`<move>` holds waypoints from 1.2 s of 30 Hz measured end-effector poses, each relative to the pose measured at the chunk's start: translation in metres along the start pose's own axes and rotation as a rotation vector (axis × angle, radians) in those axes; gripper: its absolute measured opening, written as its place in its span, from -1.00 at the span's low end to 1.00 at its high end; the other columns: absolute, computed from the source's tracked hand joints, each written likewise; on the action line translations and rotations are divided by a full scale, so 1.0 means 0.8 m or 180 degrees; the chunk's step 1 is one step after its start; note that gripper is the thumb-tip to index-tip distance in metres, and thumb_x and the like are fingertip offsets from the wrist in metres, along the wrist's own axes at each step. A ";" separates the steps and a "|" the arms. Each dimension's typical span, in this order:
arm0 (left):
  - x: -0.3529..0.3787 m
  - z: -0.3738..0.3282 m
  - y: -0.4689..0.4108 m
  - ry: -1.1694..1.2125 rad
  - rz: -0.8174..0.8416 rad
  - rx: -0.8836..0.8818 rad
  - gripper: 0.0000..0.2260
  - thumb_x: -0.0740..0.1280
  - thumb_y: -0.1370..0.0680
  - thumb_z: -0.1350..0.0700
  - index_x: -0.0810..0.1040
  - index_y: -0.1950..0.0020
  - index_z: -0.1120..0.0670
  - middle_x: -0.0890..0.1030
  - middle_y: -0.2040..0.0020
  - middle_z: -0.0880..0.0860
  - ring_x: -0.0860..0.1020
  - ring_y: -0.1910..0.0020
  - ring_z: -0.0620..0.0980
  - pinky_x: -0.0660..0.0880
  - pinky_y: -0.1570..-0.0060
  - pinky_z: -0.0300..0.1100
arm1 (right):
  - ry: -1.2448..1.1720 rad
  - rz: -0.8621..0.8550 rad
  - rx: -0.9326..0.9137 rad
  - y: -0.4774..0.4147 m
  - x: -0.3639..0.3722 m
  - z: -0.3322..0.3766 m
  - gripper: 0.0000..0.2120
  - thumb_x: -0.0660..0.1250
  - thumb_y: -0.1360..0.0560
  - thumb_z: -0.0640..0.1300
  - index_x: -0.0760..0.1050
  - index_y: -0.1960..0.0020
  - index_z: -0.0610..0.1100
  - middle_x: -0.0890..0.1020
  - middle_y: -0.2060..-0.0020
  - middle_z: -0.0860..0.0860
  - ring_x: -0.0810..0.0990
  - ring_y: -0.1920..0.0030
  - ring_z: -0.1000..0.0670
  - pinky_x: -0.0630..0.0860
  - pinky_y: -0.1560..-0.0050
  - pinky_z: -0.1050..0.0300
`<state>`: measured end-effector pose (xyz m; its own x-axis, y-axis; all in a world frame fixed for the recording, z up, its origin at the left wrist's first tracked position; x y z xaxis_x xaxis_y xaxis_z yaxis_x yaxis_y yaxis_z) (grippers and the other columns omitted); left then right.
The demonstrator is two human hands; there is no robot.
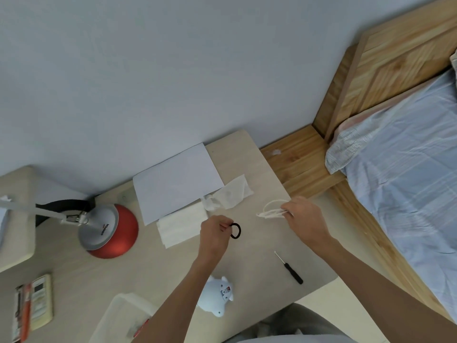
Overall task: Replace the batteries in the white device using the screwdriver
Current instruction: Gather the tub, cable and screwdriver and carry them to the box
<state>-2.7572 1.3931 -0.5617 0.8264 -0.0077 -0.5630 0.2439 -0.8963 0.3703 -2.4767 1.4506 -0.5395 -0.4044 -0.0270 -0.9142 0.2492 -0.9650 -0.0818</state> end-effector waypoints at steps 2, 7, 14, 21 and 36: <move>-0.024 -0.001 0.007 0.0070 -0.0103 -0.0002 -0.78 0.42 -0.48 0.34 0.76 0.03 0.05 0.72 0.17 -0.05 0.68 0.16 -0.14 0.62 0.08 -0.22 | -0.0105 -0.0078 -0.0011 0.003 -0.006 0.012 -0.84 0.58 -0.40 -0.31 0.74 0.06 -0.13 0.72 0.19 0.00 0.66 0.18 -0.04 0.60 0.24 0.06; -0.090 0.006 0.037 0.0294 -0.0238 -0.0002 -0.76 0.43 -0.48 0.35 0.76 0.08 0.02 0.74 0.18 -0.05 0.70 0.19 -0.12 0.66 0.08 -0.19 | -0.0314 -0.0006 -0.0016 0.011 -0.026 0.058 -0.89 0.55 -0.46 -0.26 0.74 0.05 -0.09 0.70 0.19 0.03 0.65 0.24 0.02 0.63 0.25 0.03; -0.190 0.045 0.103 0.0527 -0.0400 0.0028 -0.79 0.46 -0.46 0.41 0.77 0.06 0.13 0.75 0.22 0.03 0.73 0.23 -0.02 0.71 0.13 -0.10 | -0.1236 0.0594 0.0473 0.032 -0.059 0.161 -0.90 0.61 -0.44 -0.03 0.75 0.23 0.03 0.69 0.37 0.18 0.65 0.32 0.17 0.59 0.21 0.15; -0.284 0.116 0.180 0.0509 -0.0569 -0.0152 -0.77 0.49 -0.45 0.40 0.78 0.10 0.08 0.76 0.23 -0.02 0.73 0.25 -0.05 0.66 0.12 -0.20 | -0.1722 0.1027 0.0599 0.081 -0.046 0.278 -0.85 0.64 -0.42 -0.09 0.75 0.30 0.01 0.69 0.46 0.13 0.65 0.44 0.12 0.56 0.34 0.16; -0.341 0.252 0.244 0.0425 -0.0604 -0.0448 -0.69 0.46 -0.46 0.42 0.75 0.15 0.00 0.74 0.25 0.00 0.73 0.25 -0.01 0.68 0.17 -0.21 | -0.2636 0.1243 0.1718 0.196 0.089 0.427 -0.86 0.64 -0.42 -0.20 0.75 0.28 -0.20 0.73 0.39 -0.16 0.76 0.32 -0.22 0.74 0.12 -0.23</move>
<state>-3.0371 1.1310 -0.4848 0.8165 0.2214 -0.5333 0.4612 -0.8057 0.3717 -2.7675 1.2083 -0.4821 -0.9044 -0.3329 -0.2670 0.1498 -0.8335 0.5318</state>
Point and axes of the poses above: each hand's wrist, its own y-axis away from the middle knuckle, its own x-axis out of the palm, z = x × y, the point moved 4 cm from there along -y, towards the middle knuckle
